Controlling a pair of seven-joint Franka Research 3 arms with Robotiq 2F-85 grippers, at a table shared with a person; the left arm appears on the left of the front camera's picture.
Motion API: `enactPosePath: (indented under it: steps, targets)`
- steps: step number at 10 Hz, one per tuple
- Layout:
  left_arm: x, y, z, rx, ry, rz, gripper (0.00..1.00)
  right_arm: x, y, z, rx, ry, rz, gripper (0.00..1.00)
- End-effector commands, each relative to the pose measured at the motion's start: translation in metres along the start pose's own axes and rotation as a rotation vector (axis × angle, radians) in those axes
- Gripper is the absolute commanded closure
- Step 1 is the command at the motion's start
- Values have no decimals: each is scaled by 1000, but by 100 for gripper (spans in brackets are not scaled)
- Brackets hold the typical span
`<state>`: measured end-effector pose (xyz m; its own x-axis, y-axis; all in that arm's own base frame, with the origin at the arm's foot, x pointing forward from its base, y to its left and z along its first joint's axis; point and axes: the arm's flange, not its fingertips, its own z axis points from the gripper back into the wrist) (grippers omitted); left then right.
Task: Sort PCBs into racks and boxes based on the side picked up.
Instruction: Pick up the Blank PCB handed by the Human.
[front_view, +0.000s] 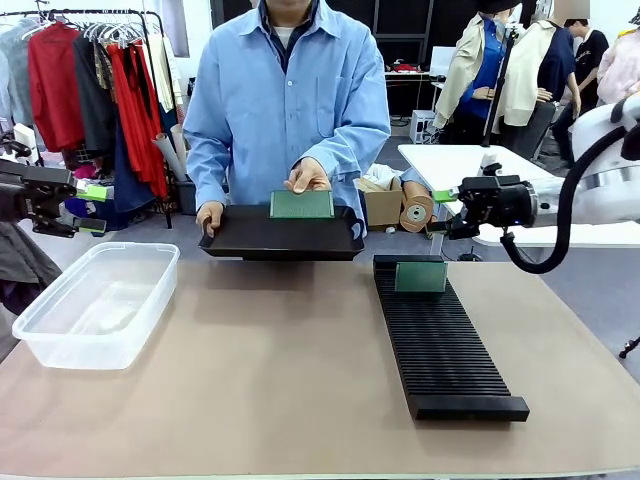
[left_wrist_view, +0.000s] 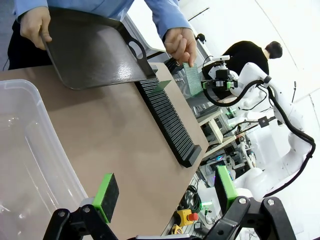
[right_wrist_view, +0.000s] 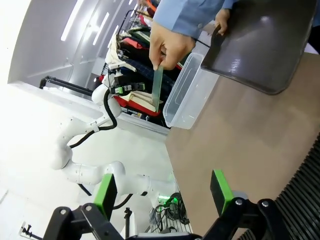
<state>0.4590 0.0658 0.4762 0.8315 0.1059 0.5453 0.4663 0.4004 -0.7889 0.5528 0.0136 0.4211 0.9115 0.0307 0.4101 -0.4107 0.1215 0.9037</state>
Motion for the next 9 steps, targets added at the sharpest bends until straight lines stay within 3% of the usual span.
enactPosePath:
  steps: [1, 9]
  targets:
    - [0, -1, 1, -3, -1, -1, 0, 5, 6, -21, -21, -27, -46, 0]
    - [0, -1, 1, -3, -1, -1, 0, 31, 7, -103, 24, -9, -8, 0]
